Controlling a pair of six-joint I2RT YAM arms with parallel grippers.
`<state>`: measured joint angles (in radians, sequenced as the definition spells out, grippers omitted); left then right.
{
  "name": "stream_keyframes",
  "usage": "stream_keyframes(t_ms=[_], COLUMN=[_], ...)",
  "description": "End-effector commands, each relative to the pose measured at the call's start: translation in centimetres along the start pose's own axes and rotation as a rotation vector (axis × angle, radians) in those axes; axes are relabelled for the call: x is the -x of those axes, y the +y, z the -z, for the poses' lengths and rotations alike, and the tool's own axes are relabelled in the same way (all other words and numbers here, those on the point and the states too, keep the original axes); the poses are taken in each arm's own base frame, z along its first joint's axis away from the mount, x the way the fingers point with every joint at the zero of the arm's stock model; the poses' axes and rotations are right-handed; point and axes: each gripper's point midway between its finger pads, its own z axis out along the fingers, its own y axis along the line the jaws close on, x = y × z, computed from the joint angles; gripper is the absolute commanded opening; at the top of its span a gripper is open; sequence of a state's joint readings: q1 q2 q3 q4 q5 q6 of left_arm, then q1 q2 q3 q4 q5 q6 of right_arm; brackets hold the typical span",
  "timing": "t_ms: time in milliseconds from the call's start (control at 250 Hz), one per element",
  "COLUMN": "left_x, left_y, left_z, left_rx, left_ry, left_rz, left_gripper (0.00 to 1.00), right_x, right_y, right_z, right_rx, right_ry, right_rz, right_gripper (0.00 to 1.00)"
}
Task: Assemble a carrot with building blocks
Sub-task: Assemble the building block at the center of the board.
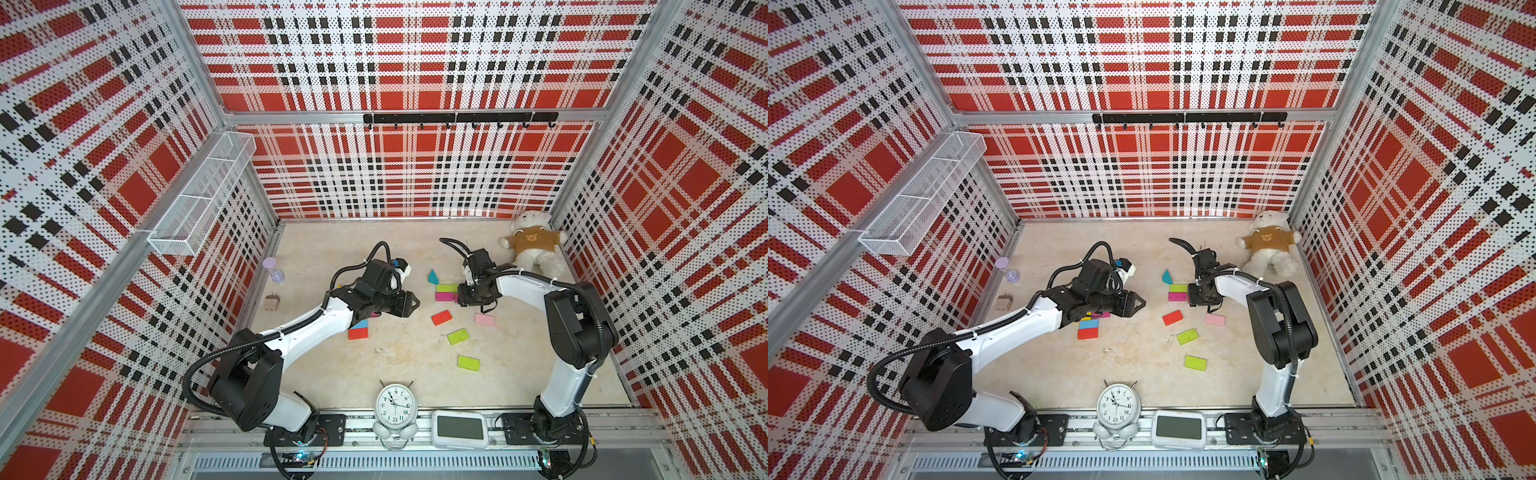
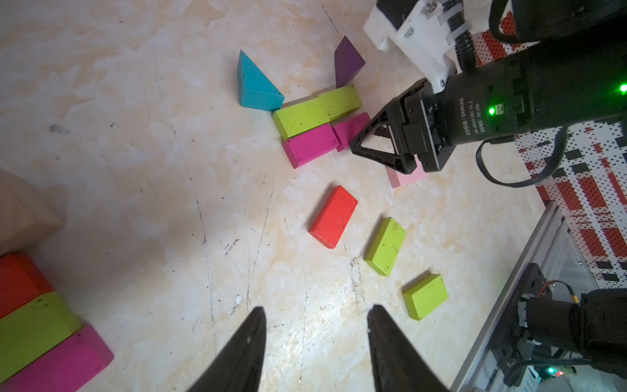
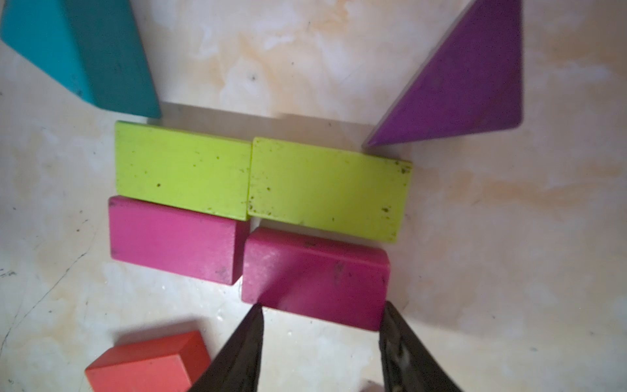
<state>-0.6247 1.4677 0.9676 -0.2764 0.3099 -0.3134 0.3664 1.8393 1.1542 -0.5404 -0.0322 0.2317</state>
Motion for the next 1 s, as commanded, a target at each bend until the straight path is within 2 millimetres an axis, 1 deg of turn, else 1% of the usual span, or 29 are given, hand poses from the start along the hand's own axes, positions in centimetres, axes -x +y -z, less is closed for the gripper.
stream_keyframes(t_ms=[0, 296, 456, 568, 688, 776, 892, 996], left_x=[1.1, 1.1, 1.1, 1.2, 1.5, 1.9, 2.1, 2.1], left_y=[-0.6, -0.6, -0.7, -0.8, -0.6, -0.2, -0.1, -0.4], left_z=[-0.1, -0.1, 0.0, 0.1, 0.4, 0.7, 0.9, 1.1], left_rx=[-0.014, -0.014, -0.015, -0.017, -0.001, 0.023, 0.017, 0.001], left_ry=[-0.026, -0.027, -0.029, -0.034, -0.049, -0.065, -0.077, -0.08], left_rz=[-0.012, -0.01, -0.011, -0.012, -0.015, -0.007, -0.005, -0.015], left_gripper=[0.52, 0.52, 0.52, 0.52, 0.52, 0.52, 0.52, 0.52], right_x=[0.7, 1.1, 1.2, 1.5, 1.8, 1.7, 1.0, -0.4], right_y=[0.4, 0.7, 0.5, 0.3, 0.2, 0.4, 1.5, 2.9], right_z=[-0.5, -0.4, 0.3, 1.8, 4.4, 6.1, 7.9, 8.4], right_rx=[0.004, 0.014, 0.001, -0.012, -0.016, -0.004, 0.001, -0.046], right_ry=[-0.01, -0.016, -0.028, -0.052, -0.09, -0.107, -0.125, -0.1], right_rz=[0.003, 0.002, -0.003, -0.017, -0.037, -0.052, -0.036, 0.018], right_gripper=[0.53, 0.53, 0.53, 0.53, 0.55, 0.56, 0.57, 0.58])
